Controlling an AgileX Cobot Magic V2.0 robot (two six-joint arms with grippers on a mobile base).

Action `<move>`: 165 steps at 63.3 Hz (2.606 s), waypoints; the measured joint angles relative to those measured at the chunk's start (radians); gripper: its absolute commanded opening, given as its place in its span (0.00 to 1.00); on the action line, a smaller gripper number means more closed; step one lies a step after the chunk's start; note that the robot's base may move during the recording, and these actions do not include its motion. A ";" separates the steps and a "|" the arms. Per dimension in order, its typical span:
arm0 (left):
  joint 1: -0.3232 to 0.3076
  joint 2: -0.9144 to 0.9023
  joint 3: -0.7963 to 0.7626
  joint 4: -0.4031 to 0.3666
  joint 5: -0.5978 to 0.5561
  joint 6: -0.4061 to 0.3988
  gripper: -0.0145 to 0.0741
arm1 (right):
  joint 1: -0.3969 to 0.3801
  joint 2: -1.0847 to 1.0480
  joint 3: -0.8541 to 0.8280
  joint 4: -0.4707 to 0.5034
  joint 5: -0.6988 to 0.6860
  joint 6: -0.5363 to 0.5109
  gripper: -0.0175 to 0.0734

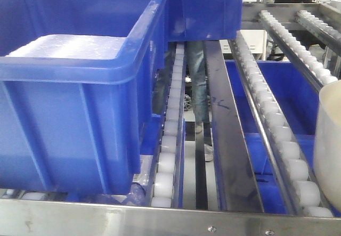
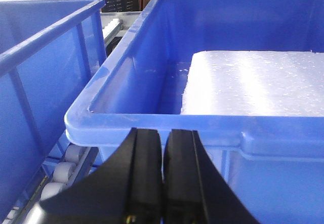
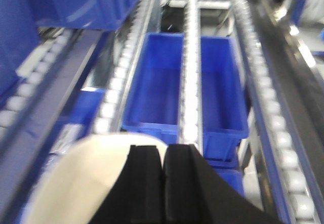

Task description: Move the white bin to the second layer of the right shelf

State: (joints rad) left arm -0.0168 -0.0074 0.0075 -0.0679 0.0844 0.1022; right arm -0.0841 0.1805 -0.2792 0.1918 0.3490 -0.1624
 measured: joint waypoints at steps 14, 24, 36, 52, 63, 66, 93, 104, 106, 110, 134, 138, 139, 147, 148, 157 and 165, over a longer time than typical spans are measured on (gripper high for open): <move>0.000 0.000 0.000 0.000 0.000 0.000 0.26 | 0.030 -0.182 0.187 -0.032 -0.019 0.012 0.25; 0.000 0.000 0.000 0.000 0.000 0.000 0.26 | 0.036 -0.191 0.245 -0.092 -0.049 0.106 0.25; 0.000 0.000 0.000 0.000 0.000 0.000 0.26 | 0.043 -0.191 0.302 -0.116 -0.138 0.133 0.25; 0.000 0.000 0.000 0.000 0.000 0.000 0.26 | 0.096 -0.191 0.309 -0.120 -0.145 0.132 0.25; 0.000 0.000 0.000 0.000 0.000 0.000 0.26 | 0.097 -0.191 0.309 -0.118 -0.158 0.135 0.25; 0.000 0.000 0.000 0.000 0.000 0.000 0.26 | 0.097 -0.191 0.309 -0.118 -0.158 0.143 0.25; 0.000 0.000 0.000 0.000 0.000 0.000 0.26 | 0.095 -0.191 0.309 -0.116 -0.235 0.162 0.25; 0.000 0.000 0.000 0.000 0.000 0.000 0.26 | 0.095 -0.191 0.309 -0.116 -0.261 0.162 0.25; 0.000 0.000 0.000 0.000 0.000 0.000 0.26 | 0.095 -0.191 0.309 -0.116 -0.262 0.162 0.25; 0.000 0.000 0.000 0.000 0.000 0.000 0.26 | 0.095 -0.191 0.309 -0.116 -0.262 0.162 0.25; 0.000 0.000 0.000 0.000 0.000 0.000 0.26 | 0.095 -0.191 0.309 -0.116 -0.262 0.162 0.25; 0.000 0.000 0.000 0.000 0.000 0.000 0.26 | 0.095 -0.191 0.309 -0.116 -0.262 0.162 0.25; 0.000 0.000 0.000 0.000 0.000 0.000 0.26 | 0.095 -0.191 0.309 -0.116 -0.262 0.162 0.25; 0.000 0.000 0.000 0.000 0.000 0.000 0.26 | 0.095 -0.191 0.309 -0.116 -0.262 0.162 0.25; 0.000 0.000 0.000 0.000 0.000 0.000 0.26 | 0.095 -0.191 0.309 -0.116 -0.262 0.162 0.25; 0.000 0.000 0.000 0.000 0.000 0.000 0.26 | 0.095 -0.191 0.309 -0.116 -0.262 0.162 0.25; 0.000 0.000 0.000 0.000 0.000 0.000 0.26 | 0.095 -0.191 0.309 -0.116 -0.262 0.162 0.25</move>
State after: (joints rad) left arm -0.0168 -0.0074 0.0075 -0.0679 0.0844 0.1022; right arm 0.0107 -0.0106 0.0300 0.0758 0.0867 0.0000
